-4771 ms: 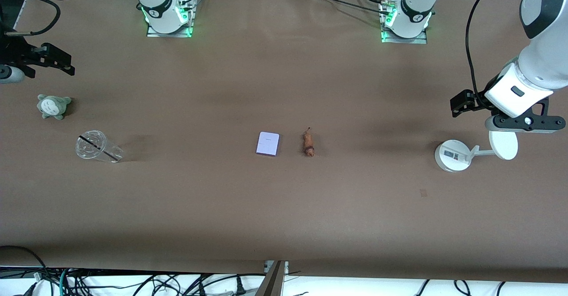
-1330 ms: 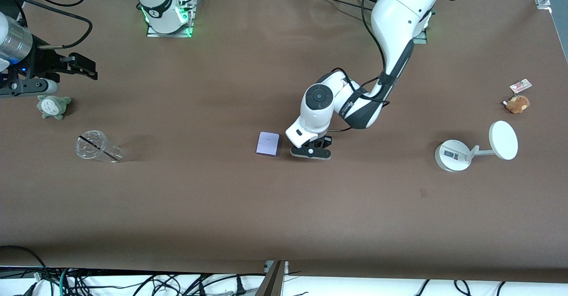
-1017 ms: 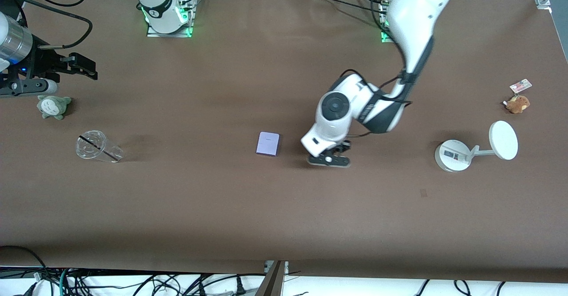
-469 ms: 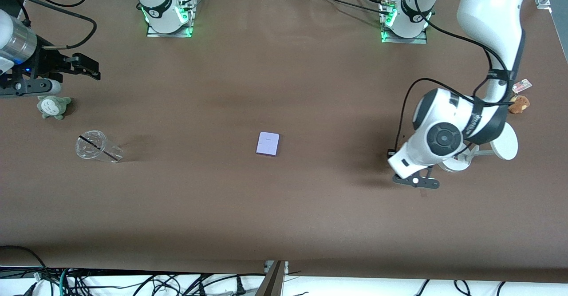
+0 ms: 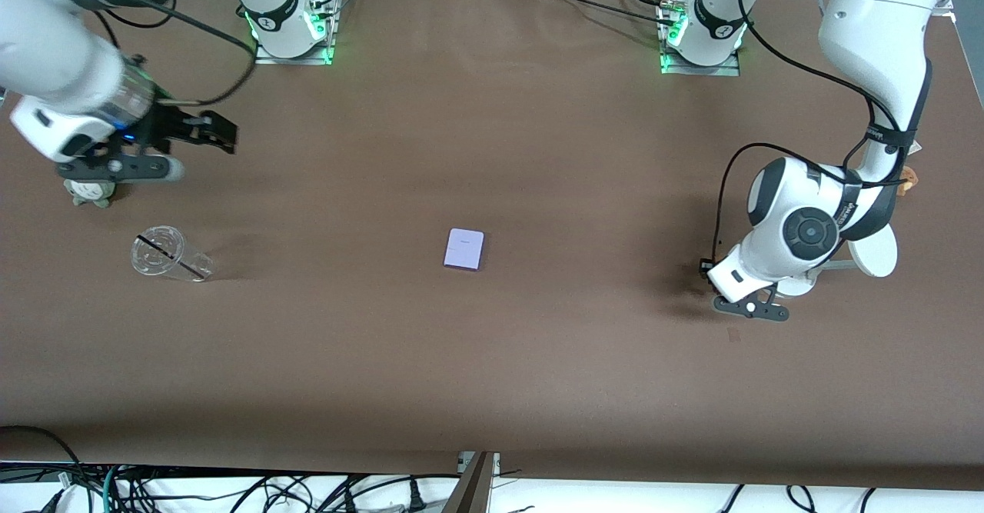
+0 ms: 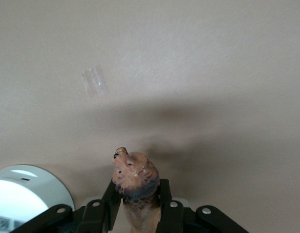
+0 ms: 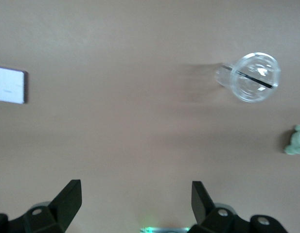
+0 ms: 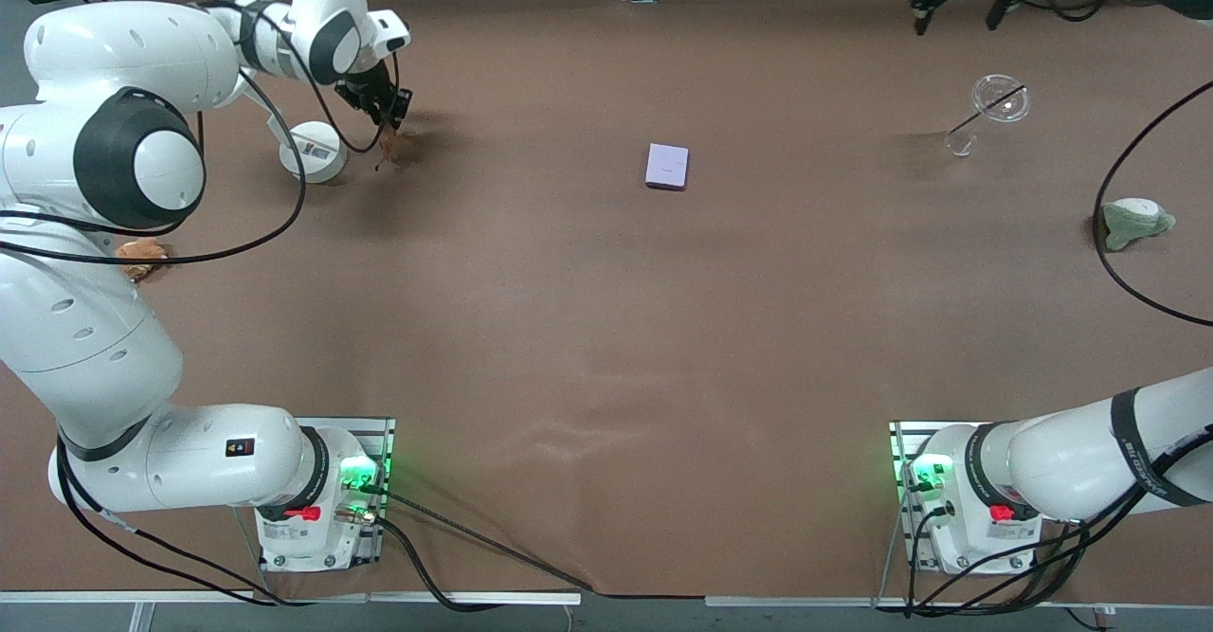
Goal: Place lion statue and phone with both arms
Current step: 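Set the lion by the white stand while the right gripper grasps the phone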
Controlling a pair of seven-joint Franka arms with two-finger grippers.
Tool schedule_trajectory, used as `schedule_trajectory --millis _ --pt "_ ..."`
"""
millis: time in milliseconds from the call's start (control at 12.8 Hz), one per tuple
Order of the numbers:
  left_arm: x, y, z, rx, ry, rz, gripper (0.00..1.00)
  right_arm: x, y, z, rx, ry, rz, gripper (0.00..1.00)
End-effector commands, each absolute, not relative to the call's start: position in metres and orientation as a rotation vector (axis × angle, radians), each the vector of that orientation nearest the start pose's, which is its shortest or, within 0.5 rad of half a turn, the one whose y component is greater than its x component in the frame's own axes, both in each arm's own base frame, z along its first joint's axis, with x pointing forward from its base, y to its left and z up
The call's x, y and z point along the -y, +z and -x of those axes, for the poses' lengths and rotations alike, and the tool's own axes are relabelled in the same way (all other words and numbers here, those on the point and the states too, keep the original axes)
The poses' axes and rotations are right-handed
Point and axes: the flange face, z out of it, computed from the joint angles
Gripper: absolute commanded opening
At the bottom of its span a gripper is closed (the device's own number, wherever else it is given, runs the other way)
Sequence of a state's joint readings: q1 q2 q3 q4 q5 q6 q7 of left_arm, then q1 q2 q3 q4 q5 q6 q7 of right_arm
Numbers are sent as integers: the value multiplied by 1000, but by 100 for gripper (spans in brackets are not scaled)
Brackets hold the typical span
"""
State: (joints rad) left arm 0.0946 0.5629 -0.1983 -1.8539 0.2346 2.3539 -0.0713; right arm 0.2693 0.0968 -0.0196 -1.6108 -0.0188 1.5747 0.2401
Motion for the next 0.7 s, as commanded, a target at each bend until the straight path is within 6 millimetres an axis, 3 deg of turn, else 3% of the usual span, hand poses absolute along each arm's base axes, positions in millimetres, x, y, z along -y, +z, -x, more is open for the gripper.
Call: schedule_trajectory --millis 0,156,313,391,626 --pt "60 222 -618 -326 30 3051 22 -184 527 -574 -43 167 3196 100" --pt "56 225 -620 -320 28 3049 100 -221 498 -582 -84 141 3202 100" --pt "56 266 -627 -295 11 3030 100 -260 465 -595 -121 118 3206 100" --pt "54 298 -632 -279 30 3017 100 -278 450 -601 -132 107 3206 100" --pt "73 394 -643 -238 98 3031 100 -326 403 -617 -211 59 3194 100"
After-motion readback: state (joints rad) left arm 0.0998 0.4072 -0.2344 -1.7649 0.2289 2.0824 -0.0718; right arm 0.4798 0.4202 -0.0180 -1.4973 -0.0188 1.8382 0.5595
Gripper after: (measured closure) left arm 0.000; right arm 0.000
